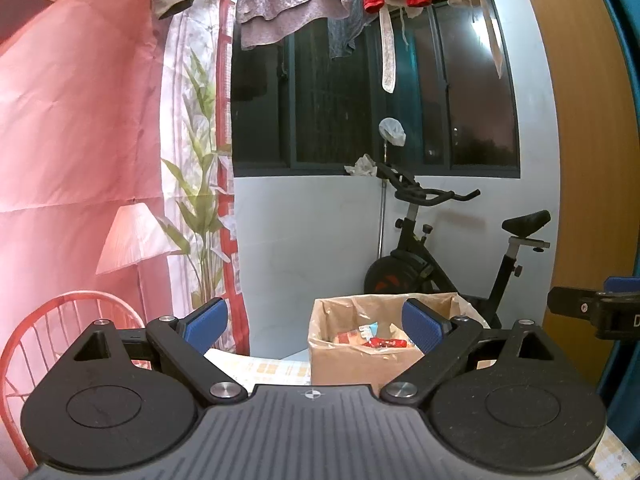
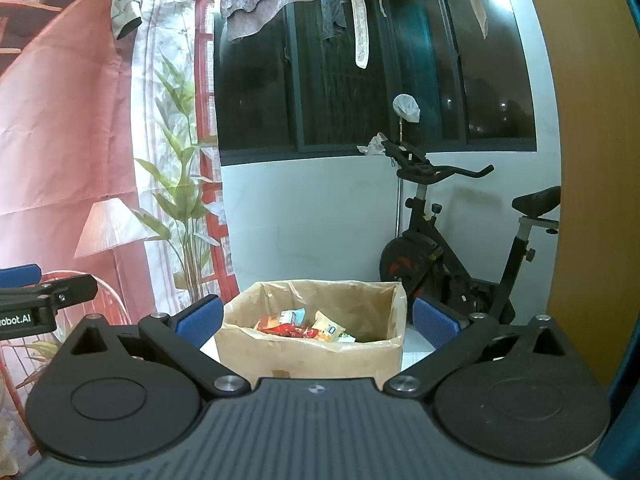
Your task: Organize snacks
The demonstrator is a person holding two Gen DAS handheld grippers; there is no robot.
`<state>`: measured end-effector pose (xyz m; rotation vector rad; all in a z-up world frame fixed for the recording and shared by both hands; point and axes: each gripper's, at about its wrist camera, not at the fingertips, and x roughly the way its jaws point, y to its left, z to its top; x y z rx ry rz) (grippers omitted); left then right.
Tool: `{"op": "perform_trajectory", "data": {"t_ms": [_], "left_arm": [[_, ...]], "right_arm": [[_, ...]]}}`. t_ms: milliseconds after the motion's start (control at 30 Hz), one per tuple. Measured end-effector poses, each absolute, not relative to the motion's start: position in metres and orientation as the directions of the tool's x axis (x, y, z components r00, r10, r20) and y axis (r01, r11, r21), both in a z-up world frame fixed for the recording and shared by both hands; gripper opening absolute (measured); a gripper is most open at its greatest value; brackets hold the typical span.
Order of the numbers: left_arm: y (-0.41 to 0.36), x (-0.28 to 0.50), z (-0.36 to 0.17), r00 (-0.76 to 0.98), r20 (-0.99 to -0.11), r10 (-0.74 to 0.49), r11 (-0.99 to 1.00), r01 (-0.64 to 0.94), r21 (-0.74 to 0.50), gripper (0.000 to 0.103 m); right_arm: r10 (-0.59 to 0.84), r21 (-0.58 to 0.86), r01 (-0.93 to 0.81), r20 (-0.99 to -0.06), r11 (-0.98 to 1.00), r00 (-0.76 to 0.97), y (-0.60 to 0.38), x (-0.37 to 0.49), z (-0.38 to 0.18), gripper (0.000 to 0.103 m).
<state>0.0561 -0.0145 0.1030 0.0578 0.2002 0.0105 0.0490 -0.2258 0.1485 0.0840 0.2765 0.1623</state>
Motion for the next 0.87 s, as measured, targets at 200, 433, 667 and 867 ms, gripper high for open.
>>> {"op": "perform_trajectory", "data": {"t_ms": [200,433,667,867], "left_arm": [[-0.0163,0.0559,0.0997,0.976,-0.218,0.020,0.998,-0.009,0.055,0.095],[-0.0144,0.0568,0.0996,0.974,-0.226,0.021,0.998,-0.008,0.062,0.095],[-0.0117,0.0584,0.1005,0.972,-0.233,0.015,0.998,-0.002,0.057,0.095],[-0.0110,0.0585,0.1003,0.973,-0.232,0.013,0.998,0.000,0.056,0.095]], "right_arm": [[0.173,0.112,-0.147,-0.275,0.983,0.946,-0.2271,0.0477,0.1435,0.103],[0.183,0.111,-0.158,-0.278,0.981,0.943,-0.2277,0.0458,0.1409,0.103],[0.182,0.116,-0.154,-0.284,0.981,0.942,-0.2277,0.0458,0.1393,0.103],[0.183,0.118,-0.155,-0.284,0.981,0.941,-0.2280,0.0458,0.1390,0.103]]}}
